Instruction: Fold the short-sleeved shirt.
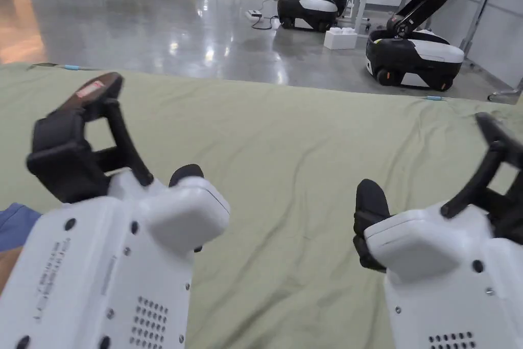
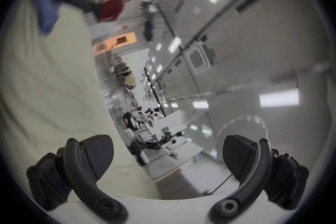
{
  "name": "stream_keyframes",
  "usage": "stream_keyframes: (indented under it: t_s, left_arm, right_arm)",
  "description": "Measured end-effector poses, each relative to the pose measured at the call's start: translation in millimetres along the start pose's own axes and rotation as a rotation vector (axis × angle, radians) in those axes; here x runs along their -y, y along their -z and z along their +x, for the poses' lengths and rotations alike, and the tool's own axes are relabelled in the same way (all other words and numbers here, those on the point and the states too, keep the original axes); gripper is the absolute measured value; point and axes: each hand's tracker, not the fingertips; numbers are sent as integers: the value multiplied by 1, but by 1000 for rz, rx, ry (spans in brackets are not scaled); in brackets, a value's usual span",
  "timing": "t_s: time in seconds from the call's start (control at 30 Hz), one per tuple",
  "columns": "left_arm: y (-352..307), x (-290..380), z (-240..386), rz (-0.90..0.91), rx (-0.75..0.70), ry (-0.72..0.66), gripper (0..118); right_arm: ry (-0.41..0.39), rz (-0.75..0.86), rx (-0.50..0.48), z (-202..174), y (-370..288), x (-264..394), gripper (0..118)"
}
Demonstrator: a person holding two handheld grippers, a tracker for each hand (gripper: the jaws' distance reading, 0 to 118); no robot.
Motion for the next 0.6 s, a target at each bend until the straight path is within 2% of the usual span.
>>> stream_keyframes:
  t_s: [0.07, 0.17, 0.23, 0.33, 0.4, 0.5, 0.6]
  left_arm:
    - [4, -2, -18, -72, 38, -287, 118]
    - [7, 9, -48, -109, 110, -808, 118]
    - [6, 40, -54, -52, 145, -1123, 118]
    - [6, 60, -69, -33, 87, -1407, 118]
    - [10, 67, -72, -65, 65, -1418, 118]
    - [9, 63, -73, -84, 1, -1282, 118]
    - [7, 59, -69, -104, 4, -1160, 118]
  right_arm:
    - [243, -36, 46, 19, 3, 8, 118]
    - [634, -78, 94, 47, -1, 8, 118]
    - [806, -70, 72, 61, -6, 13, 118]
    - [975, -16, 60, 68, -11, 32, 118]
    - [1030, -34, 70, 68, -13, 35, 118]
    - [1073, -94, 66, 71, -12, 42, 118]
    - [1121, -153, 25, 68, -7, 49, 118]
